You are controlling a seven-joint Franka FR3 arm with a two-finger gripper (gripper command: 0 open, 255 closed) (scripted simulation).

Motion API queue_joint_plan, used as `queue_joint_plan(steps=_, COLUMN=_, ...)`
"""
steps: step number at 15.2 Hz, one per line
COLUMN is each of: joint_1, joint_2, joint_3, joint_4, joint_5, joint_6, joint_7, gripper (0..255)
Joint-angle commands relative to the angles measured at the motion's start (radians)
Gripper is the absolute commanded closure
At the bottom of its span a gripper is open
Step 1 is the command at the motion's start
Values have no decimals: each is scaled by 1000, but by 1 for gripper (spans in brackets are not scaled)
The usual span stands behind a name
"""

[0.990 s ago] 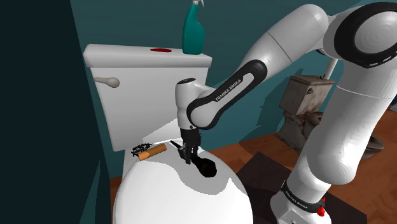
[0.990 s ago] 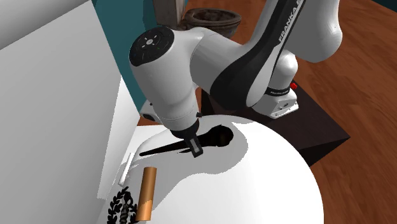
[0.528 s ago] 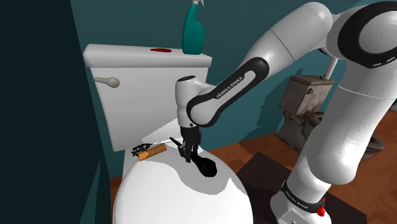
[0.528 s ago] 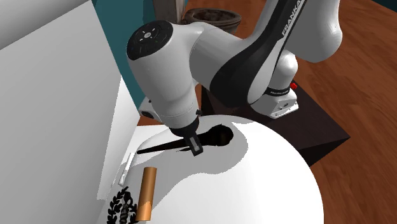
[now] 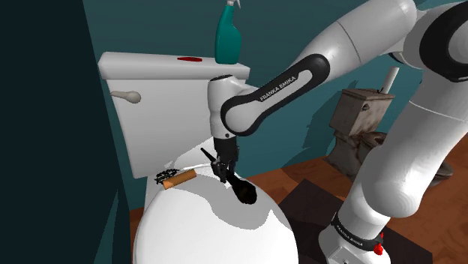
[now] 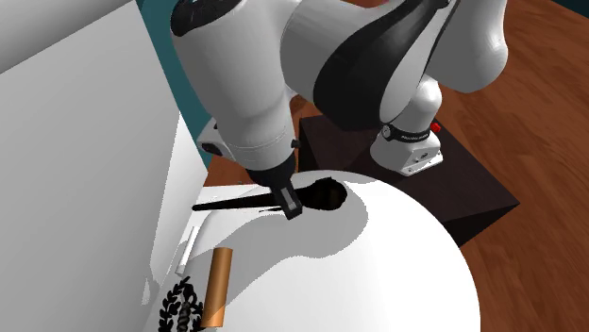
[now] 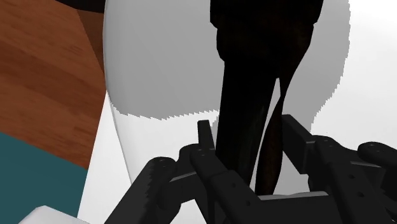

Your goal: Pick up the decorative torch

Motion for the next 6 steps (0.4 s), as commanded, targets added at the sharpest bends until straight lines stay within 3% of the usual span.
queue_joint_plan(steps=1, joint_1=0, joint_2=-18, joint_3=-1, joint_4=11, joint_5=5, joint_6=-29, joint_7=-5, gripper=255)
queue_joint_plan(steps=6, joint_1=0, joint_2=-46, joint_3=-3, joint_4=29, joint_5=13, joint_6=-73, joint_7=-11, gripper=255)
